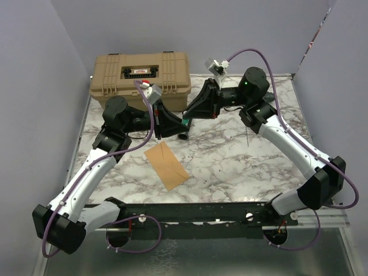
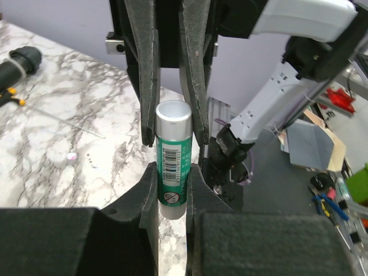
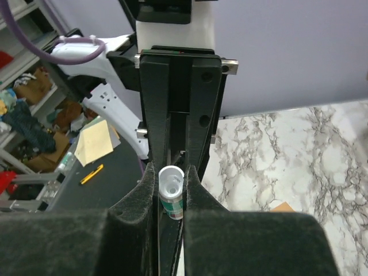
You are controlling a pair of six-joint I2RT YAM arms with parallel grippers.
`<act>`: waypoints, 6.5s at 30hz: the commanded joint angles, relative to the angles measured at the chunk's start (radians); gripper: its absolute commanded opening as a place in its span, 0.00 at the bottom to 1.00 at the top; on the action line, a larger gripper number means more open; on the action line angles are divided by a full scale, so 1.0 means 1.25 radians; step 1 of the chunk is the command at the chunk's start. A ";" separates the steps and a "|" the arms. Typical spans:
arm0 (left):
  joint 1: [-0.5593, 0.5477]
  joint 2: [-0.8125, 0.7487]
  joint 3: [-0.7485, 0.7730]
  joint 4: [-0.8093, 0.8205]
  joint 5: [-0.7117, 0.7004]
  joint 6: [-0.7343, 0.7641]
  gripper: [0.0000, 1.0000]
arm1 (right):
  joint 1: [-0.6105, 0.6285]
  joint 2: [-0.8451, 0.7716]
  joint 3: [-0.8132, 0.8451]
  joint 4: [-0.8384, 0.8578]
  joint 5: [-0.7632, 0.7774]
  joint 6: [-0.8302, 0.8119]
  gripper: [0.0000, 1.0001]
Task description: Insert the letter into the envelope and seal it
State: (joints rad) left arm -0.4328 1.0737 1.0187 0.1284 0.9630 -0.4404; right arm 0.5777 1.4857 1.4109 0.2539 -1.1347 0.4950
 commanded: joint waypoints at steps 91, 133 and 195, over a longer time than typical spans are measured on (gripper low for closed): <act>-0.010 0.001 -0.066 0.067 -0.217 -0.046 0.00 | 0.057 -0.043 -0.046 -0.137 0.433 0.073 0.57; 0.058 0.063 0.001 -0.031 -0.338 -0.163 0.00 | 0.057 -0.040 -0.039 -0.171 0.540 0.073 0.72; 0.146 0.095 -0.048 -0.083 -0.025 -0.403 0.51 | 0.090 0.102 0.163 -0.723 0.341 -0.764 0.00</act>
State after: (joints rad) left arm -0.2489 1.1755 0.9710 0.0372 0.8867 -0.9596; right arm 0.6872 1.6176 1.6062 -0.5995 -0.6765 -0.4072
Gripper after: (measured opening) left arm 0.530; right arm 0.159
